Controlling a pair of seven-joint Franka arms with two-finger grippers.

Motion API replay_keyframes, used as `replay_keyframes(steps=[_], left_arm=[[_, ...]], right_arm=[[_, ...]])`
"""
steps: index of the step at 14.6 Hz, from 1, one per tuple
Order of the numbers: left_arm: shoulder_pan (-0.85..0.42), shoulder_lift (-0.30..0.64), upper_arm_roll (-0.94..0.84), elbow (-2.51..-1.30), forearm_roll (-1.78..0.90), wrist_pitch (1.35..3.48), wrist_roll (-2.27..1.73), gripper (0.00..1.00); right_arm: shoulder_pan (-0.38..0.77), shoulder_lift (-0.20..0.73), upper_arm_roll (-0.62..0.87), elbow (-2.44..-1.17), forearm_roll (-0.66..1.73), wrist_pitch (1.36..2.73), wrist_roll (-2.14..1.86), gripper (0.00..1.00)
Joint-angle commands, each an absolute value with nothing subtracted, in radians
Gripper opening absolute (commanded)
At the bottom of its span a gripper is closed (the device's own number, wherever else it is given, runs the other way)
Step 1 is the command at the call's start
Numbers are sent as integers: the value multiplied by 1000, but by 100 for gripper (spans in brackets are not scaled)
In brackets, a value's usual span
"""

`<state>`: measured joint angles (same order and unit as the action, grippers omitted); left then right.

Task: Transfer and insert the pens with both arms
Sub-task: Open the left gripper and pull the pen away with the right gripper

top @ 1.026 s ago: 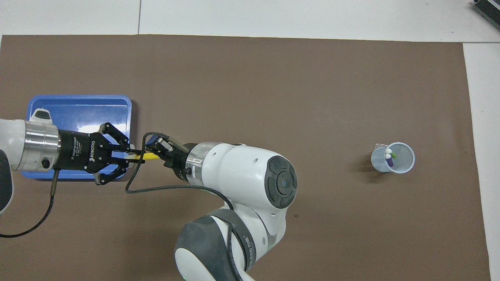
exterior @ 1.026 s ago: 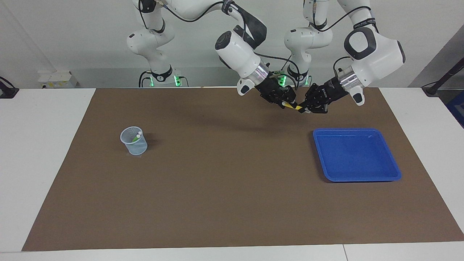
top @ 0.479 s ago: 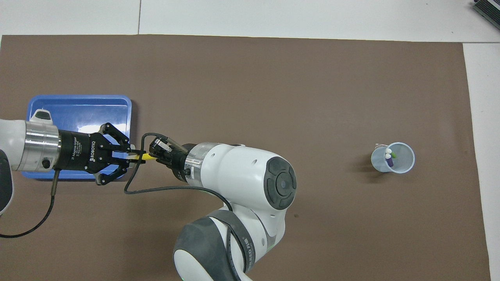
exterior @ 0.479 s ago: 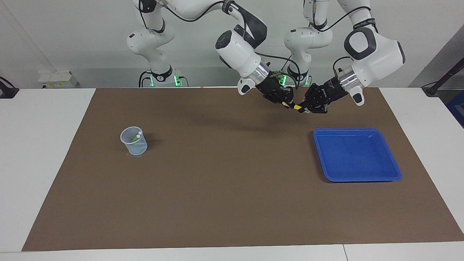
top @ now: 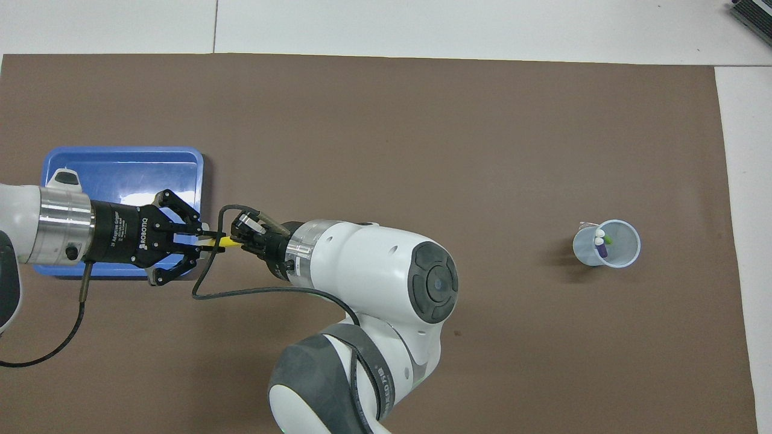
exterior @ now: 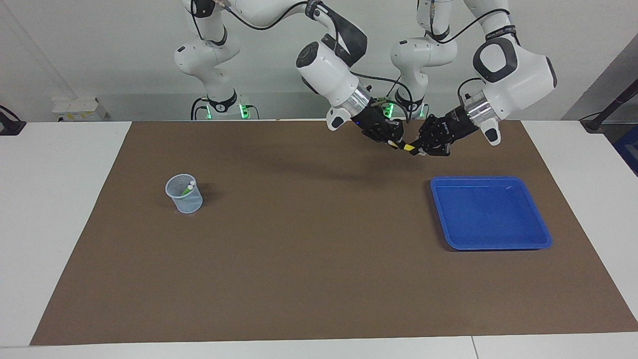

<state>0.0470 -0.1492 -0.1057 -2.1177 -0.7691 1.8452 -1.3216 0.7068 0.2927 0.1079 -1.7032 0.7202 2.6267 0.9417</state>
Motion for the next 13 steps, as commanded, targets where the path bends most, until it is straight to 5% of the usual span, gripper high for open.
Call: replay_keyframes(steps=[1, 3, 4, 5, 13], left_arm=[[14, -187, -95, -2151, -781, 1842, -1301, 21], [14, -187, -95, -2149, -781, 1841, -1296, 40], [14, -187, -95, -2151, -781, 1842, -1296, 59], [14, -187, -95, -2151, -781, 1842, -1295, 100], [11, -196, -95, -2157, -735, 1815, -1052, 100]], right_arm=[[658, 284, 110, -1713, 687, 2567, 904, 0], [623, 267, 109, -1715, 631, 2467, 846, 0], [600, 255, 109, -1717, 597, 2401, 824, 0], [575, 233, 109, -1717, 572, 2329, 806, 0], [335, 82, 109, -1712, 293, 1788, 308, 0]])
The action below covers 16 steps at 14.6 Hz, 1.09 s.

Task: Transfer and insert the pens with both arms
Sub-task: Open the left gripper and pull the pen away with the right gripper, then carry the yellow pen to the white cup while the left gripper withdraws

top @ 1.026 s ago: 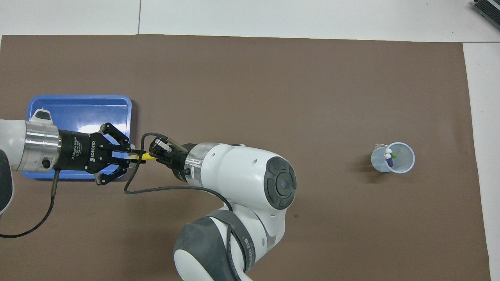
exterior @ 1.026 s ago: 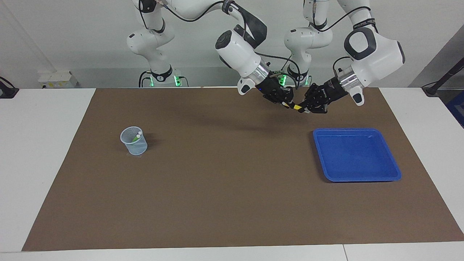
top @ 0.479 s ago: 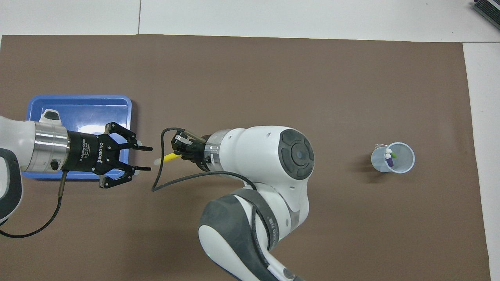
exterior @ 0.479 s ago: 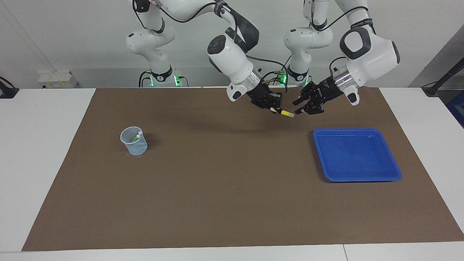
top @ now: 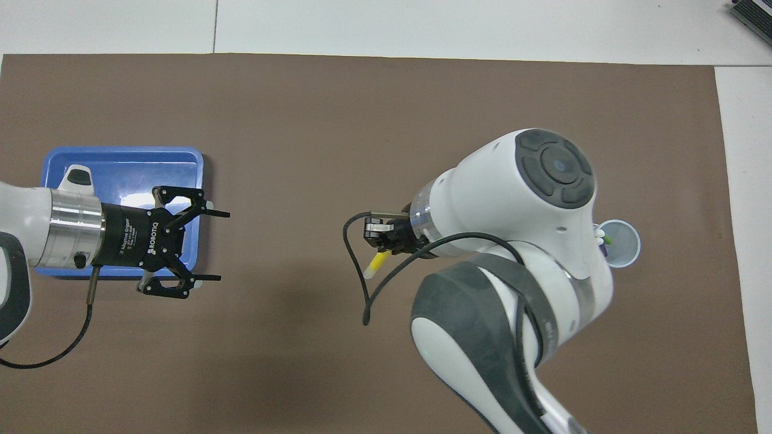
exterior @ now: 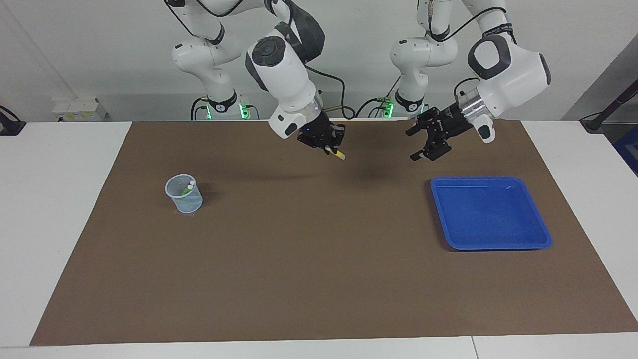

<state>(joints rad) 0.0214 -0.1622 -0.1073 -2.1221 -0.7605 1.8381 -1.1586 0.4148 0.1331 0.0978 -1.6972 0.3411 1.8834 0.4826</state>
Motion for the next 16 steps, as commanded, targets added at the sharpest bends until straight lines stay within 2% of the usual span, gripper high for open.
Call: replay_keyframes(steps=[1, 4, 7, 11, 16], left_arm=[[11, -199, -97, -2158, -698, 1798, -995, 100], [3, -199, -97, -2157, -597, 1775, -827, 100], [3, -199, -95, -2154, -499, 1737, -623, 100], [5, -199, -95, -2152, -364, 1730, -380, 100], [21, -195, -92, -2131, -221, 1738, -145, 100]], right_arm=[[292, 69, 109, -1713, 264, 1732, 216, 0], [187, 58, 110, -1713, 120, 1638, -117, 0], [106, 52, 110, -1740, -27, 1649, -471, 0], [57, 48, 110, -1795, -145, 1752, -821, 0], [15, 11, 110, -1909, -207, 1891, -1000, 0]])
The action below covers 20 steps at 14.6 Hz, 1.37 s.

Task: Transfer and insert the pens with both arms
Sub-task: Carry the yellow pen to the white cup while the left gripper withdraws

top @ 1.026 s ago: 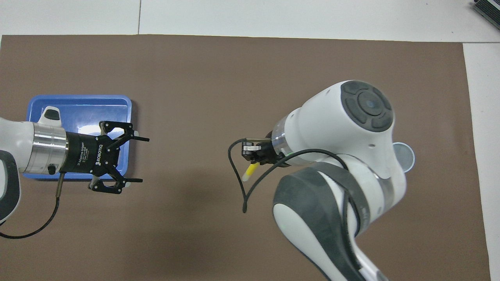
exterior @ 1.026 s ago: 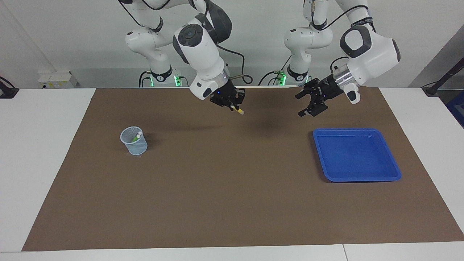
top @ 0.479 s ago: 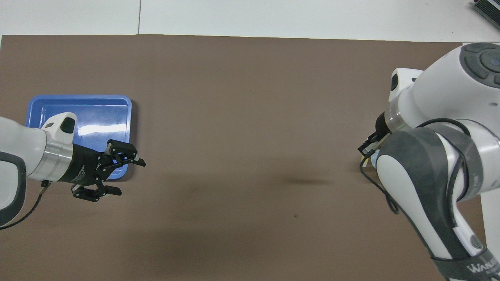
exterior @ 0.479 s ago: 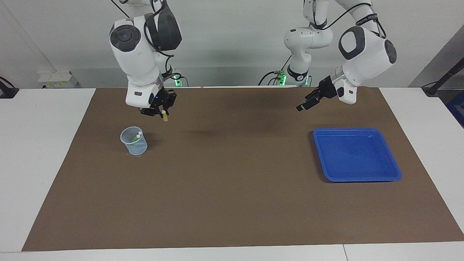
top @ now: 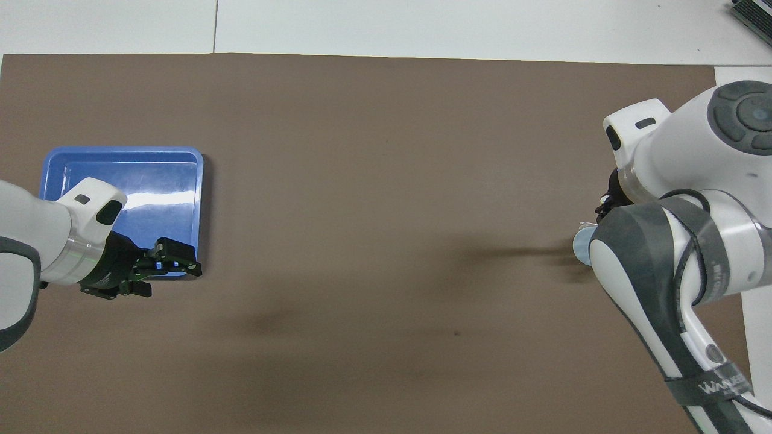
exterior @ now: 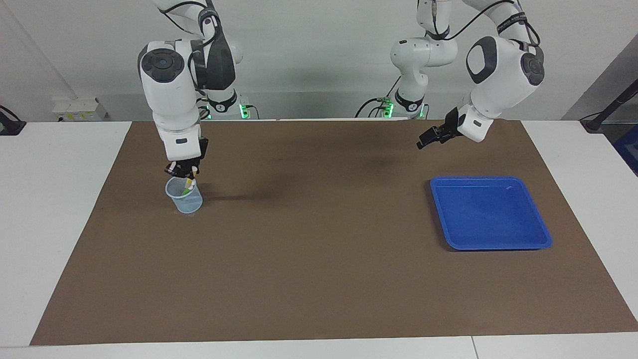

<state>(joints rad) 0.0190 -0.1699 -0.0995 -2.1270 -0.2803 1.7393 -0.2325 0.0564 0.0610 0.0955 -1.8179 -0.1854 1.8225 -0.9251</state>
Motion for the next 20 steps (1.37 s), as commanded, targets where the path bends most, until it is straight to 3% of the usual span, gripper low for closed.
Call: replay_keyframes(steps=[1, 4, 14, 17, 18, 19, 20], left_arm=[[25, -192, -89, -2119, -194, 1740, -106, 100], [28, -187, -84, -2076, -121, 1744, -28, 100], [61, -181, -81, -1859, -9, 1623, 46, 100], [63, -178, -80, -1838, 9, 1611, 58, 100], [64, -178, -80, -1836, 11, 1612, 55, 100], [64, -178, -80, -1835, 11, 1612, 55, 100], [63, -179, -80, -1835, 11, 1612, 60, 100]], right_arm=[[6, 3, 110, -1942, -207, 1928, -1032, 0], [-52, -23, 112, -2034, -207, 2028, -1113, 0], [-52, -23, 112, -2106, -189, 2039, -983, 0], [-54, -20, 112, -2155, -187, 2147, -977, 19], [-55, -17, 112, -2161, -189, 2158, -977, 36], [-55, -18, 112, -2161, -189, 2157, -977, 41], [-55, -17, 112, -2160, -189, 2152, -980, 64]])
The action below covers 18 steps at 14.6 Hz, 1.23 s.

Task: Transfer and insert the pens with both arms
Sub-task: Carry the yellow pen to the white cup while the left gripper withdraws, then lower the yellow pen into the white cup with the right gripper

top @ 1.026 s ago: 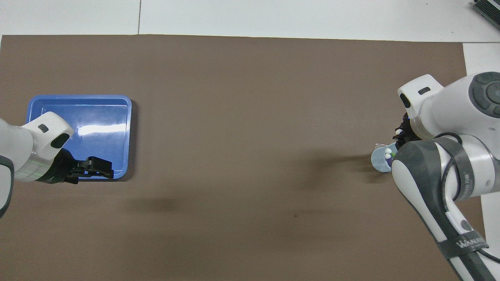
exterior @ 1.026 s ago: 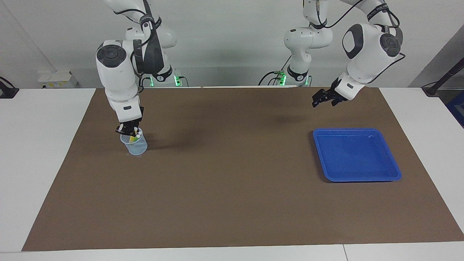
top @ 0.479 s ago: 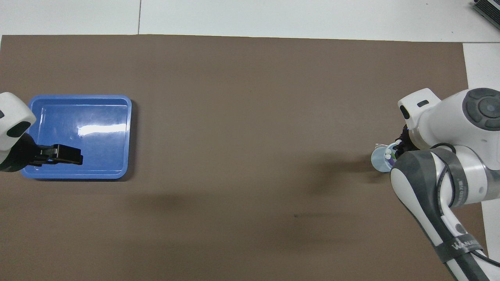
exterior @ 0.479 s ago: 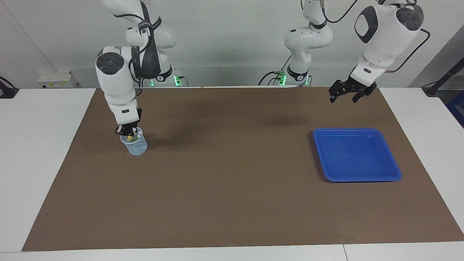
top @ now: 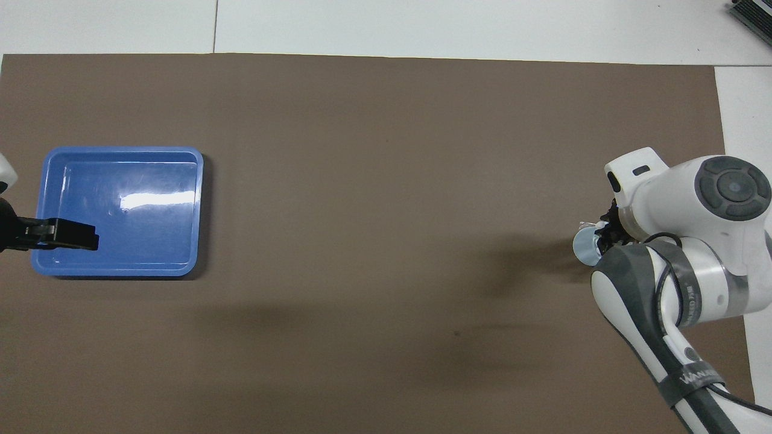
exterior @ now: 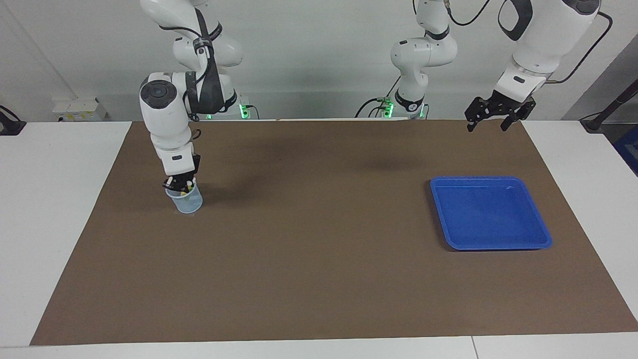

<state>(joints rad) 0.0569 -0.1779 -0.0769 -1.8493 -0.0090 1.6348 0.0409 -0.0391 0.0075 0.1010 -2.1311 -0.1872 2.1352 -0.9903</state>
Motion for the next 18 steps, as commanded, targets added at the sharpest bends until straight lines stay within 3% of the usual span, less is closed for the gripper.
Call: replay_keyframes(steps=[1, 2, 3, 10, 15, 18], left_arm=[[57, -179, -81, -1836, 11, 1620, 60, 100], [54, -178, -83, -1835, 11, 1623, 58, 100], [49, -178, -84, -1832, 11, 1623, 52, 100], [43, -178, -81, -1832, 6, 1678, 51, 100], [-49, -147, 17, -1830, 5, 1767, 54, 100], [-60, -86, 40, -1705, 9, 1705, 55, 100]], right_arm=[[-57, -17, 112, -2158, -187, 2148, -980, 90], [-58, -15, 112, -2154, -187, 2141, -980, 98], [-57, -18, 112, -2148, -187, 2129, -980, 100], [-57, -106, 109, -1985, -92, 1826, -953, 100], [-55, -144, 110, -1957, -69, 1668, -601, 100], [-55, -135, 109, -1915, -2, 1618, -462, 100]])
